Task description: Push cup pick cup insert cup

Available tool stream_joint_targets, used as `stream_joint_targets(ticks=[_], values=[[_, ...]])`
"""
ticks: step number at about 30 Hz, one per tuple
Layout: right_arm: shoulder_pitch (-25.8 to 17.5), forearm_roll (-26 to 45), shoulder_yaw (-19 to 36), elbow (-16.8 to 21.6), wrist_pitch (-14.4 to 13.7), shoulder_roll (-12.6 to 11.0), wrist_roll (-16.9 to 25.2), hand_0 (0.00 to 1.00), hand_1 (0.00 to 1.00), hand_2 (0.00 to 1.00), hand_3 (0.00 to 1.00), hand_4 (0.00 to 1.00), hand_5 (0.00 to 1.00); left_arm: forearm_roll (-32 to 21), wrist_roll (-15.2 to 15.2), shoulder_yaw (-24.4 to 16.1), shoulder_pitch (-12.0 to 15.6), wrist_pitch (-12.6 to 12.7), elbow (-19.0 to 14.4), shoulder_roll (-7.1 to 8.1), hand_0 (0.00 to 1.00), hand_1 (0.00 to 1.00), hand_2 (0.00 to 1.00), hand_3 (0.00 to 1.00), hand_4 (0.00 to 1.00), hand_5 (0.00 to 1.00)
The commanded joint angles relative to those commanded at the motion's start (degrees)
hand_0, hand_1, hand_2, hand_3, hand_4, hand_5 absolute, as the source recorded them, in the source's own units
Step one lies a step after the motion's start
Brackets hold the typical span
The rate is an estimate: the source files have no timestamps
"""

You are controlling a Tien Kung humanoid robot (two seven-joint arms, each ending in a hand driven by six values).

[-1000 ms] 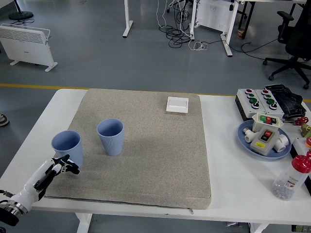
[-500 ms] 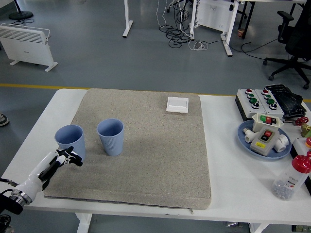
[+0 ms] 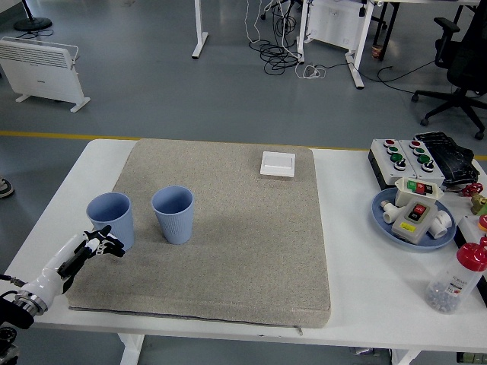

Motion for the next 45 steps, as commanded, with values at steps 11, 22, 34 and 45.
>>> stream_joint_targets(ticks=[11,22,34,45], values=[[0.2,-0.4,0.0,0.0,0.0,0.1,-0.1,0.724,0.648,0.648,0.577,0.125,0.469,-1.6,-0.6,2.7,-3.7,-0.3,2.3,-0.01,0.703,0.507,0.480,0.467,0.626,0.998],[0.3,-0.5,-0.2,0.0,0.0,0.1,-0.1,0.724,0.647,0.648,0.577,0.125,0.471,-2.7,-1.1,4.5,-6.6,-0.6,6.1,-0.67,0.706,0.506,0.479,0.467,0.625,0.998],[0.3,-0.6,-0.5,0.0,0.0,0.2,-0.2,0.724,0.648,0.649,0.577,0.125,0.470,-3.5,-1.1,6.8,-10.3,-0.8,9.6,-0.80,0.712,0.503,0.477,0.465,0.616,0.998],[0.3,-0.7,-0.6,0.0,0.0,0.2,-0.3,0.724,0.648,0.648,0.577,0.125,0.470,-5.7,-1.7,8.9,-12.4,-1.2,12.3,-1.70,0.715,0.503,0.476,0.465,0.612,0.998]])
